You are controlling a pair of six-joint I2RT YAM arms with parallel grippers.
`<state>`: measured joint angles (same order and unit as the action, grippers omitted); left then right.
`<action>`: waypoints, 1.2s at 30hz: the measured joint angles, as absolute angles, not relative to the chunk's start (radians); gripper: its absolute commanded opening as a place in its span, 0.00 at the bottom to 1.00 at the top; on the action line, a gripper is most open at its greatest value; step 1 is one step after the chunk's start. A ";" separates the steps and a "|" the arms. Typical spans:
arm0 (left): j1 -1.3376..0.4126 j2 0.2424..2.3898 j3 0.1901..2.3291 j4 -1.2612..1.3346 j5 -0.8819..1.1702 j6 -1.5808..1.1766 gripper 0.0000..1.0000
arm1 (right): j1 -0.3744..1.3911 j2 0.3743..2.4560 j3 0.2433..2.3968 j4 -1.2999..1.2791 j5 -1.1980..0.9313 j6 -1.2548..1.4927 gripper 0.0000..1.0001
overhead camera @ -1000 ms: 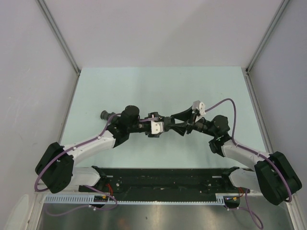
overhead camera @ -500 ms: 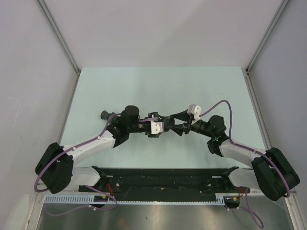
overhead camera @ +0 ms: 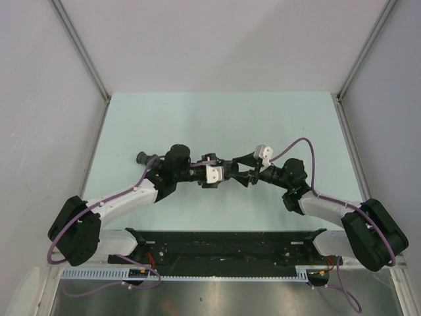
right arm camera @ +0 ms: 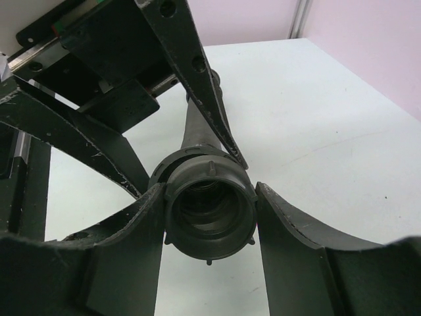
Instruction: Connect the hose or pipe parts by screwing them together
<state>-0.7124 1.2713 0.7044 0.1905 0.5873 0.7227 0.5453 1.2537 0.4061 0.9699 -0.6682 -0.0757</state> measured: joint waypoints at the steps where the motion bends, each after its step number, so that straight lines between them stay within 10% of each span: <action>1: -0.711 1.271 0.704 0.189 0.587 0.723 0.00 | 0.550 1.256 0.406 0.973 -0.664 -0.076 0.20; 36: -0.704 1.271 0.703 0.192 0.585 0.704 0.00 | 0.555 1.368 0.347 1.240 -0.633 0.072 0.17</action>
